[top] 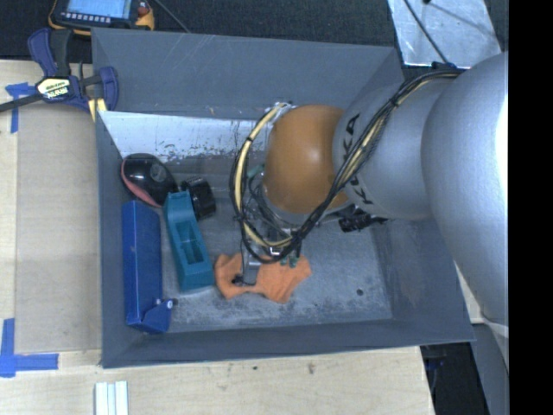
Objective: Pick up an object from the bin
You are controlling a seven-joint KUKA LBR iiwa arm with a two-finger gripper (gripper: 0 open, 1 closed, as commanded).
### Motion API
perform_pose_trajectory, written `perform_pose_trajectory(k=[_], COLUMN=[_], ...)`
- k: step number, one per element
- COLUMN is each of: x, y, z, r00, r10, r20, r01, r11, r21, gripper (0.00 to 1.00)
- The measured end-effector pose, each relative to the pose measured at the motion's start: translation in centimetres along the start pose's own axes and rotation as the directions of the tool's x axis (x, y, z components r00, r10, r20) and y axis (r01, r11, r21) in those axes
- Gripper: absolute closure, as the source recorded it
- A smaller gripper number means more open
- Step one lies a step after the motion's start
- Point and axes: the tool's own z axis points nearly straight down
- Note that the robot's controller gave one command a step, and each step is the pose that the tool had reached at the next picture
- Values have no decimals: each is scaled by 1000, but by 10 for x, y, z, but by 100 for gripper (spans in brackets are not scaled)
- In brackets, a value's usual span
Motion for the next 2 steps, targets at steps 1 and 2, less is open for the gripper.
perform_pose_trajectory(k=[1, 2], x=[22, 22], y=[-37, -37], z=[16, 16], r00=[963, 963], r10=[-268, -268], r20=[-9, -9], r01=[268, 268], r11=[963, 964], r21=[-1, -1], gripper=[100, 100])
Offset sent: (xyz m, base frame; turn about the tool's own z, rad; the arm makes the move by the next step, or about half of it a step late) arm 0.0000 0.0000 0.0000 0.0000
